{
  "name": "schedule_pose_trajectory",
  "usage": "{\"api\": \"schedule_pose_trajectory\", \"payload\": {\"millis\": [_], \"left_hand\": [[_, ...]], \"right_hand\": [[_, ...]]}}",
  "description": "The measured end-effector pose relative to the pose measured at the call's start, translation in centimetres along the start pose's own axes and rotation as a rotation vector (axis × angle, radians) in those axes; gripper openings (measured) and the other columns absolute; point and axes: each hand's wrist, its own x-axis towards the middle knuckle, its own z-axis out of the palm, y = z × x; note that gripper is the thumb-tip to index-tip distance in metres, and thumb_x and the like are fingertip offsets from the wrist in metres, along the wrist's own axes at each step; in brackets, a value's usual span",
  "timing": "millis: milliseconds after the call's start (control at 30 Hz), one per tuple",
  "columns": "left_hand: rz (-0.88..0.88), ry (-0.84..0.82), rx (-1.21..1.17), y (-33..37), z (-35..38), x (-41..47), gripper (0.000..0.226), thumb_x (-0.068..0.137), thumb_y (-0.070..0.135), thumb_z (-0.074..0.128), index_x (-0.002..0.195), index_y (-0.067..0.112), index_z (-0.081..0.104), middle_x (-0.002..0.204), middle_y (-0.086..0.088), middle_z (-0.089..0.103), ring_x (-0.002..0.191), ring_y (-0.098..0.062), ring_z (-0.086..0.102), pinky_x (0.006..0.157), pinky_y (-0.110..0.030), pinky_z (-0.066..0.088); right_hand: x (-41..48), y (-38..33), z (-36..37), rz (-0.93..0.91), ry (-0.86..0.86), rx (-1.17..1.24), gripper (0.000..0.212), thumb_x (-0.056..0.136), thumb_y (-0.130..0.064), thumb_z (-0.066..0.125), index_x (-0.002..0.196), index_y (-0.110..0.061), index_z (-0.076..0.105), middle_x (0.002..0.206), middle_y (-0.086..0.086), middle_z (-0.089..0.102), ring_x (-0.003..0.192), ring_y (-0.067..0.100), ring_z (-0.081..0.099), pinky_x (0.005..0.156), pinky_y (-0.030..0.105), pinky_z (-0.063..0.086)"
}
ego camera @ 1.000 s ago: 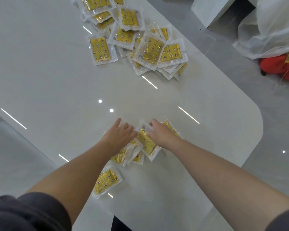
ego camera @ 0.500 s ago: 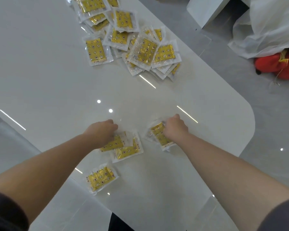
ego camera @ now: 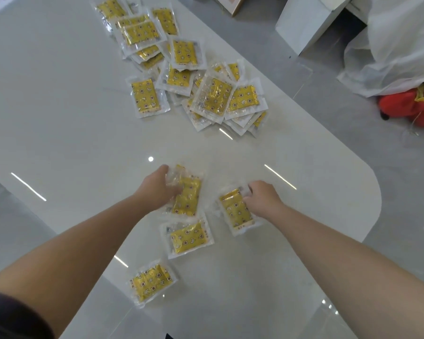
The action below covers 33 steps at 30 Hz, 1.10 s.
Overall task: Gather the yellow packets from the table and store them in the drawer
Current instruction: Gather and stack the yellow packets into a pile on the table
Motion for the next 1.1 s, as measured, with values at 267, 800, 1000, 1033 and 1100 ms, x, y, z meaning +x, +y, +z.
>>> {"api": "schedule_pose_trajectory", "payload": {"millis": [267,800,1000,1033,1100], "left_hand": [[-0.115,0.214,-0.651,7.5,-6.5,6.0,0.042,0.085,0.018,0.072,0.120,0.012,0.051,0.116,-0.008,0.063,0.097,-0.027,0.067,0.072,-0.043,0.060],[-0.305,-0.019,-0.596,6.1,-4.6,5.8,0.055,0.090,0.027,0.067,0.132,0.005,0.037,0.118,-0.019,0.057,0.077,-0.030,0.068,0.049,-0.038,0.059],[-0.132,-0.084,0.096,-2.6,0.0,0.2,0.043,0.087,0.033,0.066,0.118,0.018,0.041,0.092,-0.001,0.062,0.072,-0.026,0.069,0.066,-0.042,0.061],[-0.114,-0.097,0.151,-3.7,0.6,-0.6,0.042,0.087,0.034,0.066,0.118,0.019,0.042,0.093,0.000,0.061,0.069,-0.023,0.067,0.067,-0.041,0.060],[-0.085,-0.107,0.236,-5.8,1.8,-2.1,0.044,0.087,0.036,0.067,0.119,0.020,0.042,0.097,0.001,0.061,0.066,-0.016,0.061,0.067,-0.036,0.058]], "right_hand": [[5.4,-5.4,-9.7,0.116,0.218,0.879,0.024,0.077,-0.015,0.060,0.096,-0.001,0.062,0.102,0.020,0.067,0.097,0.036,0.066,0.079,0.053,0.057],[6.6,-7.2,-5.0,0.369,-0.010,1.062,0.031,0.092,-0.017,0.058,0.121,-0.007,0.051,0.097,0.013,0.061,0.072,0.026,0.066,0.061,0.041,0.059],[1.6,-5.1,1.9,0.353,-0.091,0.837,0.020,0.087,-0.013,0.054,0.107,-0.015,0.051,0.101,0.010,0.065,0.066,0.021,0.063,0.058,0.035,0.058],[0.8,-5.1,2.7,0.339,-0.107,0.791,0.022,0.086,-0.013,0.054,0.107,-0.016,0.052,0.102,0.009,0.064,0.068,0.020,0.064,0.057,0.033,0.058],[-0.6,-5.0,4.4,0.292,-0.138,0.687,0.022,0.084,-0.015,0.053,0.105,-0.019,0.053,0.102,0.004,0.062,0.076,0.020,0.065,0.060,0.032,0.058]]}}
